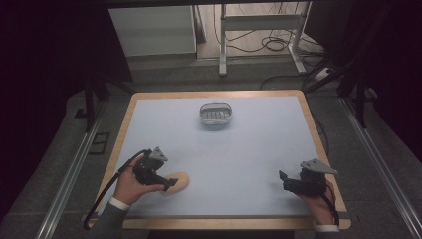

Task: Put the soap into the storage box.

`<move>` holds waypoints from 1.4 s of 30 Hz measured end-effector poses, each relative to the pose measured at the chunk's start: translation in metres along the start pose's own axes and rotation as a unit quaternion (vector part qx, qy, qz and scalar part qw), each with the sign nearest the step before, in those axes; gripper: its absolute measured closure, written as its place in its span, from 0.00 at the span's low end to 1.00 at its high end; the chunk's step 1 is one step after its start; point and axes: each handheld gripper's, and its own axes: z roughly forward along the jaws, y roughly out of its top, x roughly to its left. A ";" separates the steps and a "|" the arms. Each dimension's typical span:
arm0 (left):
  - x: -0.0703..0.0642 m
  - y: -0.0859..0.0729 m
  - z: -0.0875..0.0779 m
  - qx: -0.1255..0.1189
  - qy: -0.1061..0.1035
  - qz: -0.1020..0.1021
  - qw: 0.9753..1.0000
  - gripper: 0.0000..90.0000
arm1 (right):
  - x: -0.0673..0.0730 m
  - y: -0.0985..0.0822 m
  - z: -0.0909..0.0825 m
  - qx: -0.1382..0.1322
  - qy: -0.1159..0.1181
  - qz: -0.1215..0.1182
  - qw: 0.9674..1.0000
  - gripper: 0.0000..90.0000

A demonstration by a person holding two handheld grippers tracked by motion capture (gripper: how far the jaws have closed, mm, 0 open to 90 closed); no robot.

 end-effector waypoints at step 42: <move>-0.011 0.000 0.032 0.051 0.001 0.036 0.998 0.34 | -0.001 -0.003 0.005 0.021 -0.020 0.001 1.000 0.10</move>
